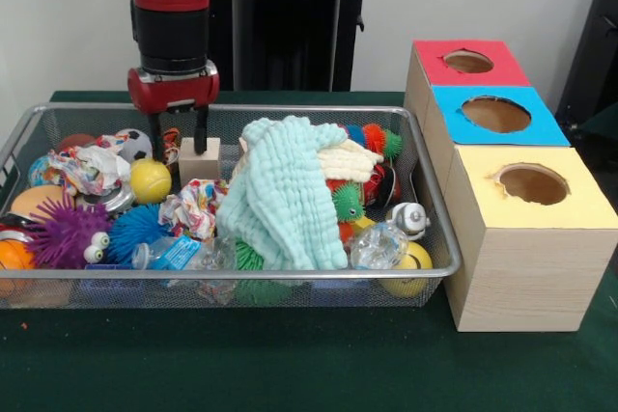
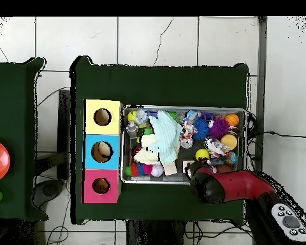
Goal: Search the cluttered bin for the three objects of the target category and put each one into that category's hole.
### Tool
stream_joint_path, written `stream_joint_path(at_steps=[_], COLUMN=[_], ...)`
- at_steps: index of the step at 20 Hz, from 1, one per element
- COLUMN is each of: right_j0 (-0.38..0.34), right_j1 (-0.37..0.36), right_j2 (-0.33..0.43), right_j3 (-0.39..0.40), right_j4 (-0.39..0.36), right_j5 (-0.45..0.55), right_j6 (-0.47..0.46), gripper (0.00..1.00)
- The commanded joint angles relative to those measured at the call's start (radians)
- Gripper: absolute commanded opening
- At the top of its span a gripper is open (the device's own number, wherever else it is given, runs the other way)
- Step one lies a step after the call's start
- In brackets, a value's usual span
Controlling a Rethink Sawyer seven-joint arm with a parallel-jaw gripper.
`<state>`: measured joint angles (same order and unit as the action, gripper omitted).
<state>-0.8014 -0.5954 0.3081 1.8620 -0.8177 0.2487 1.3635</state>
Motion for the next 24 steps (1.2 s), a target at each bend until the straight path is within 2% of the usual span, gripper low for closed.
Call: stream_joint_path(at_steps=[1, 5, 9, 13, 16, 21, 24], right_j0=[-0.034, -0.026, -0.035, -0.054, -0.047, -0.024, -0.035], right_j1=[-0.019, 0.001, -0.007, -0.104, -0.148, -0.035, -0.016], right_j2=[0.107, 0.109, 0.114, 0.142, 0.139, 0.099, 0.103], right_j3=[-0.002, -0.014, 0.011, 0.091, 0.125, 0.054, 0.039], right_j4=[0.023, 0.009, 0.01, 0.065, 0.075, -0.001, -0.011], right_j5=[0.155, 0.147, 0.138, 0.189, 0.194, 0.138, 0.139], right_j6=[-0.106, -0.083, -0.071, -0.083, -0.071, -0.045, -0.062], gripper=[1.0, 1.0, 1.0, 1.0, 1.0, 1.0, 1.0])
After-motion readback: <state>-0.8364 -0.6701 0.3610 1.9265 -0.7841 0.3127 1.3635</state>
